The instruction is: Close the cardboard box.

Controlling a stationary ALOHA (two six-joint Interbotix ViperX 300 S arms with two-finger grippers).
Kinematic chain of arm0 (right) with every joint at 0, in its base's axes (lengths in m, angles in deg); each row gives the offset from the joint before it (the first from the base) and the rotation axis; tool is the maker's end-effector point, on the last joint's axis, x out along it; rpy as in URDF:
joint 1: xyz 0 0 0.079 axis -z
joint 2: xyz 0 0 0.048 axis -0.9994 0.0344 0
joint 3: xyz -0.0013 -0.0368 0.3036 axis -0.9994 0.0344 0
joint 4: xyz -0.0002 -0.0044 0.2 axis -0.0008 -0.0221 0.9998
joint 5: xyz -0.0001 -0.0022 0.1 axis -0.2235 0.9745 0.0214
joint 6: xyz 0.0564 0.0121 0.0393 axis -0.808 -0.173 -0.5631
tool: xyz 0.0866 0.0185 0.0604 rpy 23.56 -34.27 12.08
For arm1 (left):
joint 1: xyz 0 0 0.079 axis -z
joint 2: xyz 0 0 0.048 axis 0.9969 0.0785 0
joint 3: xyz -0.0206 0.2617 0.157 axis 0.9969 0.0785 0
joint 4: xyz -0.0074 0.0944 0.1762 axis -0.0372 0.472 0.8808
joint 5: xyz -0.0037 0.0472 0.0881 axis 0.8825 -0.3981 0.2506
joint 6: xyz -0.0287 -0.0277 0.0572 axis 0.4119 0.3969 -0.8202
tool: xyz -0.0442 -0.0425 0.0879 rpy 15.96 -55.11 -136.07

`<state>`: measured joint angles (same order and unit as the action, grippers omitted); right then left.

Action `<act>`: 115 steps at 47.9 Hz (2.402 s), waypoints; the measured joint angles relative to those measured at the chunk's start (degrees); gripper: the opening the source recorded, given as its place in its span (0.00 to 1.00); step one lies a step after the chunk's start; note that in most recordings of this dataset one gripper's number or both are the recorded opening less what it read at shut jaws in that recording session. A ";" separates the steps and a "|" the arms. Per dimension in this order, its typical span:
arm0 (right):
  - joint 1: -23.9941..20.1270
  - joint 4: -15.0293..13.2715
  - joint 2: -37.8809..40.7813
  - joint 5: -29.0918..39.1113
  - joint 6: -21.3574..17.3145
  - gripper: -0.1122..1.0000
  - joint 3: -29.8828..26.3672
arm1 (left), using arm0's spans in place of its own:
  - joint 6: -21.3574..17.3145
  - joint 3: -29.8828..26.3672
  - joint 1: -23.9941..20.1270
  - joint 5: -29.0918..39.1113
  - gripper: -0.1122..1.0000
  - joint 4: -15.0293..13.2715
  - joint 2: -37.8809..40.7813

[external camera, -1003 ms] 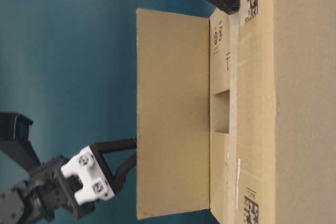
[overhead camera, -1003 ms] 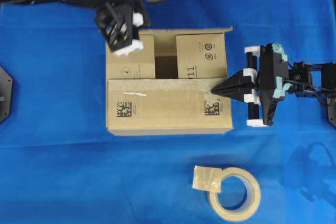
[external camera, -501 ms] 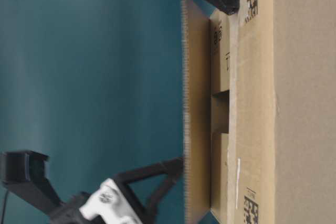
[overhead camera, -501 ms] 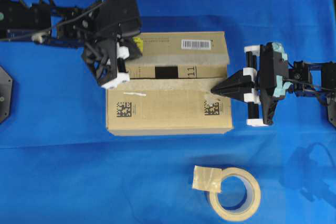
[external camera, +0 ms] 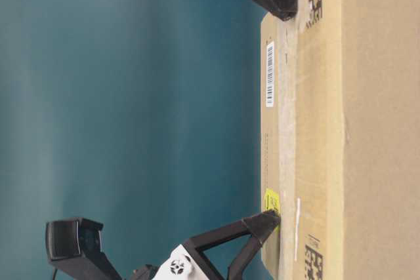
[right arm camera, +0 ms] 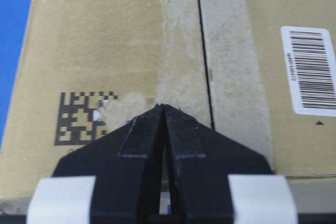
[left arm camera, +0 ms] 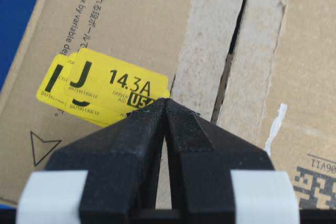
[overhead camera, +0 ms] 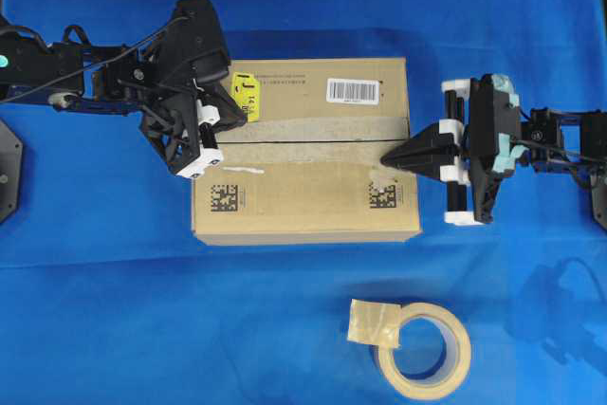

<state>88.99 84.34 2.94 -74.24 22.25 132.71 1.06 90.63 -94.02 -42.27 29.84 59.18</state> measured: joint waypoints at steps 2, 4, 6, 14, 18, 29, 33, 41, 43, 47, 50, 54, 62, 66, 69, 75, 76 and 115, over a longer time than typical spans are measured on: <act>0.18 0.00 0.00 -0.09 0.00 0.10 0.00 | 0.00 0.18 0.18 -0.18 0.10 0.00 0.00; 0.53 0.00 0.00 -0.26 0.00 0.10 0.00 | 0.00 0.35 0.35 -0.53 0.10 0.00 -0.09; 0.79 0.00 0.00 -0.53 0.00 0.10 0.00 | 0.00 0.35 0.35 -0.70 0.10 0.00 -0.18; 2.11 0.00 0.00 -1.32 0.00 0.10 0.00 | 0.00 0.53 0.62 -1.32 0.10 0.00 -0.18; 2.81 0.00 0.00 -1.41 0.00 0.10 0.00 | 0.00 0.79 0.70 -1.85 0.10 0.00 -0.18; 3.52 0.00 0.00 -1.49 0.00 0.10 0.00 | 0.00 1.05 0.79 -2.64 0.10 0.00 -0.26; 3.52 0.00 0.09 -1.41 0.00 0.10 0.00 | 0.00 1.05 0.97 -2.81 0.10 0.00 -0.26; 3.52 0.00 0.00 -1.41 0.00 0.10 0.00 | 0.00 1.58 0.97 -4.31 0.10 0.00 -0.53; 3.52 0.00 0.09 -1.41 0.00 0.10 0.00 | 0.00 2.11 0.97 -5.10 0.10 0.00 -0.79; 3.52 0.00 0.09 -1.41 0.00 0.10 0.00 | 0.00 3.78 1.23 -8.70 0.10 0.00 -1.76; 3.52 0.00 0.00 -1.41 0.00 0.10 0.00 | 0.09 6.06 1.67 -13.54 0.10 0.00 -2.81; 3.52 0.00 0.09 -1.41 0.00 0.10 0.00 | -0.26 9.40 2.72 -21.53 0.10 0.00 -4.22; 3.60 0.00 0.18 -1.41 0.00 0.10 0.00 | -0.35 15.82 4.13 -37.00 0.10 0.00 -5.36; 3.52 0.00 0.44 -1.41 0.00 0.10 -0.18 | -0.70 18.37 4.48 -43.42 0.10 0.00 -5.27; 3.52 0.00 0.62 -1.41 0.00 0.10 -0.26 | -0.97 19.69 4.57 -47.11 0.10 0.00 -4.57; 3.60 0.00 0.79 -1.41 0.00 0.10 -0.44 | -1.93 21.27 4.66 -52.03 0.10 0.00 -2.29; 3.60 0.00 0.79 -1.41 0.00 0.10 -0.44 | -2.29 21.53 4.75 -52.82 0.10 0.00 -1.93; 3.60 0.00 0.88 -1.23 0.00 0.10 -0.53 | -4.92 23.64 5.27 -60.21 0.10 -0.35 4.57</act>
<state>92.60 84.34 3.82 -75.47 22.25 132.19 -3.86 114.27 -88.75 -102.48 29.49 63.75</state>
